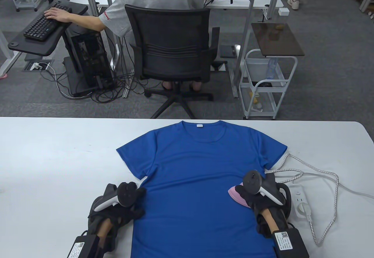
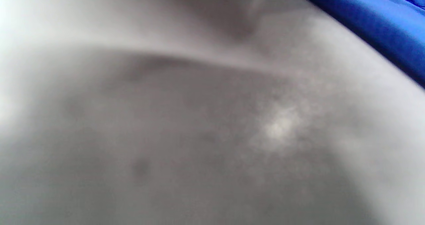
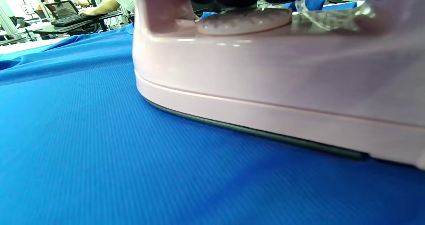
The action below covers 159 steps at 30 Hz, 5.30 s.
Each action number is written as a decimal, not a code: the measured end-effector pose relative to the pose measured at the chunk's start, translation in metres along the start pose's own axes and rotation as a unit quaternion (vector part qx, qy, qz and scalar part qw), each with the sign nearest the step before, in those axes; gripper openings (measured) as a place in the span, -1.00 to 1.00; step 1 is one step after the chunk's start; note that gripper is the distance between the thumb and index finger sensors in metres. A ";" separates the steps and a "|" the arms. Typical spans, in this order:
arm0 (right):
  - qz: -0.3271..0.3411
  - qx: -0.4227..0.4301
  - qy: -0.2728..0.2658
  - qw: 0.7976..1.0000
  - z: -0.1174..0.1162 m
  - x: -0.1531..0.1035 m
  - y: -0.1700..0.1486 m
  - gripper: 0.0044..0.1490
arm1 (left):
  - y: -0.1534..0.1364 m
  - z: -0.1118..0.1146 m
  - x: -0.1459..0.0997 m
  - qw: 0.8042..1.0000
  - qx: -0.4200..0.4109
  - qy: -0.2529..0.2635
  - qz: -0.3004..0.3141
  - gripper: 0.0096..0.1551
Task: Iron t-shirt with electric iron on table
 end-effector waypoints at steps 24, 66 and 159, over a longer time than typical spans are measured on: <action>-0.202 0.013 -0.056 0.978 0.017 0.093 -0.007 -0.17 | 0.000 0.001 0.000 1.000 0.000 -0.003 0.004 -0.04; 0.040 -0.024 -0.007 0.999 0.015 0.044 0.053 -0.14 | 0.000 0.001 0.001 1.000 -0.003 -0.001 0.003 -0.04; 0.134 -0.070 0.005 0.988 -0.012 0.081 0.185 -0.12 | 0.000 0.001 0.001 1.000 -0.009 -0.001 0.005 -0.04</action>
Point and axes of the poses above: the tracker on the back of each hand, its own y axis roughly to the thumb side, its own x axis roughly from the wrist to the fingertips, z = x × y, the point moved 1 cm from there along x, roughly from the wrist to the fingertips, and after that the axes turned 9 degrees about z, right-handed, at the moved point
